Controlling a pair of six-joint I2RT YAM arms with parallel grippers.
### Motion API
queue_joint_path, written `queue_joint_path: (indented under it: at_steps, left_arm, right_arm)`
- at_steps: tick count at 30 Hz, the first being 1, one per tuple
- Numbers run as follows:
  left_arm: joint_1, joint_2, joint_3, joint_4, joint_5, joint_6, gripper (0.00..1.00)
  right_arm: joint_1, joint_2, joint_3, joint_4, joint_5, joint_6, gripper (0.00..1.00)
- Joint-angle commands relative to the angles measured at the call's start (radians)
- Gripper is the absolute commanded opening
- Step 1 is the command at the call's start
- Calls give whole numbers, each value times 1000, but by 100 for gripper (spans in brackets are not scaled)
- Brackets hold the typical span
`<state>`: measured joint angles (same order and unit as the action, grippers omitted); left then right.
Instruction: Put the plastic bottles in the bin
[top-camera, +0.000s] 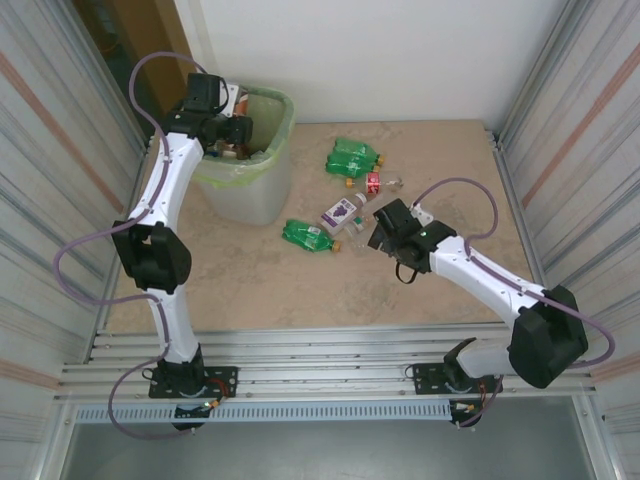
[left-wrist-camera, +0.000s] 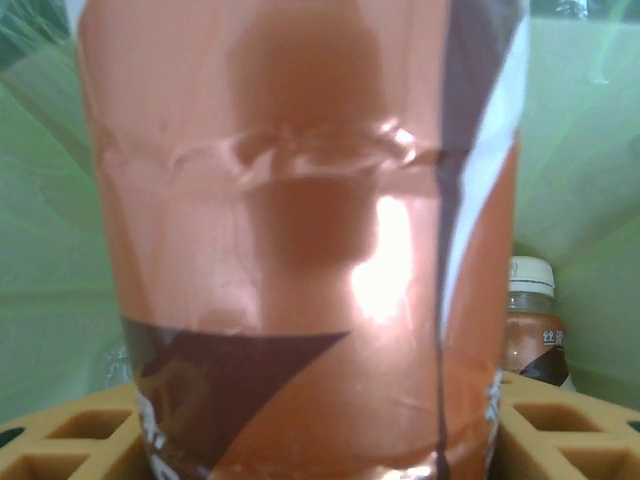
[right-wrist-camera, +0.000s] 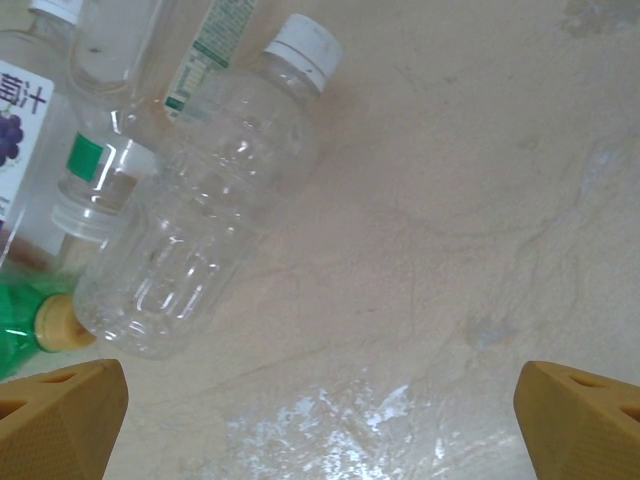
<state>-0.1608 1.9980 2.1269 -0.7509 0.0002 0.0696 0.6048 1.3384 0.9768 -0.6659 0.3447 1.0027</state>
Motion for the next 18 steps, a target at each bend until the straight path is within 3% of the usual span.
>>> queue_joint_path:
  at_steps: [1,18]
  left_arm:
    - [3,4,38,-20,18,-12,66]
    - [3,-134,-25,29,45,-15,70]
  right_arm:
    - [7,28,45,14,-9,27,98]
    - [5,136,107,65,-54,50,98]
